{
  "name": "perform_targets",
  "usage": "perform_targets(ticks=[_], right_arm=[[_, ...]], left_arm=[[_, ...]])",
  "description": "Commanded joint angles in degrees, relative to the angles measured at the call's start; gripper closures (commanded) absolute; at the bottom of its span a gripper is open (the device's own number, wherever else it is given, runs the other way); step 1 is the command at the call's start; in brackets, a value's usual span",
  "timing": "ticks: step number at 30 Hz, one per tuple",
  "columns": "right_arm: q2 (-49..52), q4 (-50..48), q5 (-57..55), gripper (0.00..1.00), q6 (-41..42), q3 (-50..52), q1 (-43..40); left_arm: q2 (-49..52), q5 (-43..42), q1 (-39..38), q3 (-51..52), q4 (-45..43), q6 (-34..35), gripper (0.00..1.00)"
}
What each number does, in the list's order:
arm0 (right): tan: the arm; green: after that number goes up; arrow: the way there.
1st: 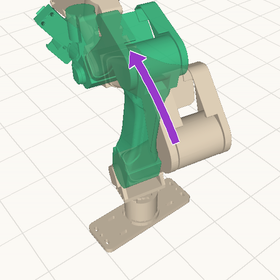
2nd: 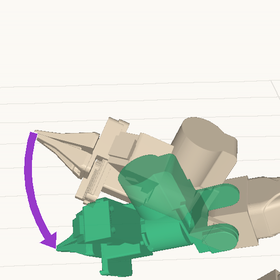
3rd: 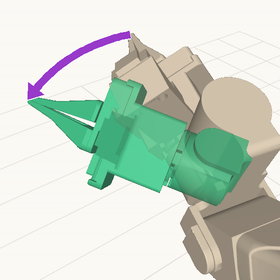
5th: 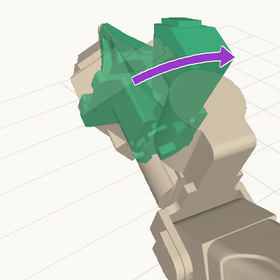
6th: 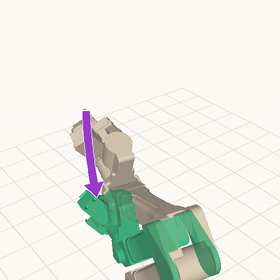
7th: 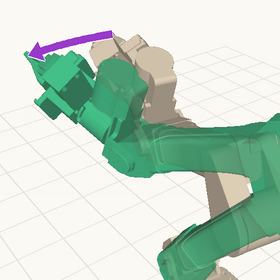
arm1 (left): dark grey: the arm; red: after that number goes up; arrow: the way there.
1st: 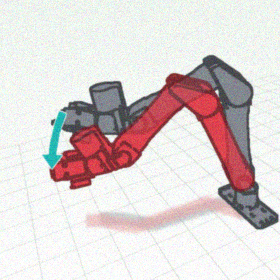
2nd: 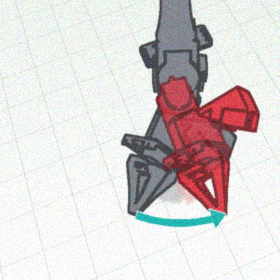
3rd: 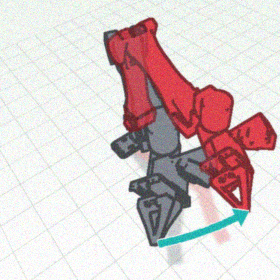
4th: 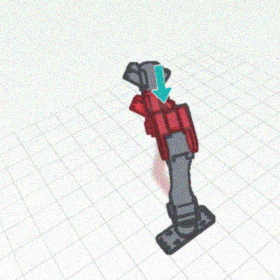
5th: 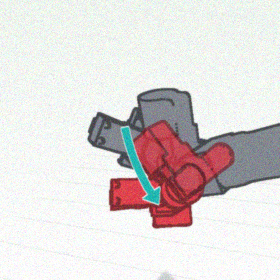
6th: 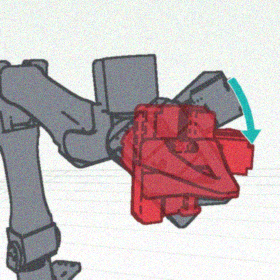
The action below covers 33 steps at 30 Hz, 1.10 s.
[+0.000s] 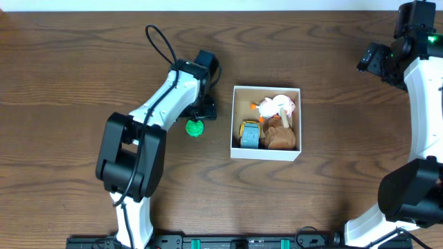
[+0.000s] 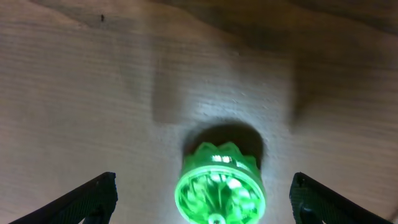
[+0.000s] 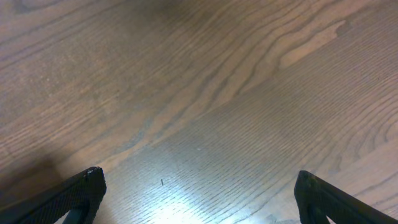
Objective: Pack container
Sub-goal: 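Move the left gripper to the green round toy, then grasp the green round toy with the left gripper and lift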
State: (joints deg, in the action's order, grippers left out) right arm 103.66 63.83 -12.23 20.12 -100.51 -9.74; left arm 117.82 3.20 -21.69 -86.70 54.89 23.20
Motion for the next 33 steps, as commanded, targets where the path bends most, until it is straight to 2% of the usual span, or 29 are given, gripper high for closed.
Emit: perform_targets(ticks=[1, 5, 10, 26, 33], right_arm=[[-0.15, 0.07, -0.39, 0.01, -0.66, -0.7, -0.48], [-0.15, 0.04, -0.39, 0.01, -0.66, -0.7, -0.48], [-0.15, 0.07, -0.39, 0.01, -0.66, -0.7, -0.48], [-0.15, 0.04, -0.39, 0.01, -0.66, -0.7, -0.48], [-0.15, 0.07, -0.39, 0.01, -0.66, -0.7, -0.48]], left_arm=[[0.72, -4.39, 1.29, 0.5, -1.25, -4.98, 0.1], [0.92, -8.63, 2.29, 0.5, -3.23, -9.2, 0.07], [0.92, -8.83, 2.78, 0.87, -3.58, -13.6, 0.06], [0.92, -8.81, 2.75, 6.64, -5.53, -13.77, 0.06], [0.92, -8.83, 2.75, 6.67, -5.97, -13.75, 0.14]])
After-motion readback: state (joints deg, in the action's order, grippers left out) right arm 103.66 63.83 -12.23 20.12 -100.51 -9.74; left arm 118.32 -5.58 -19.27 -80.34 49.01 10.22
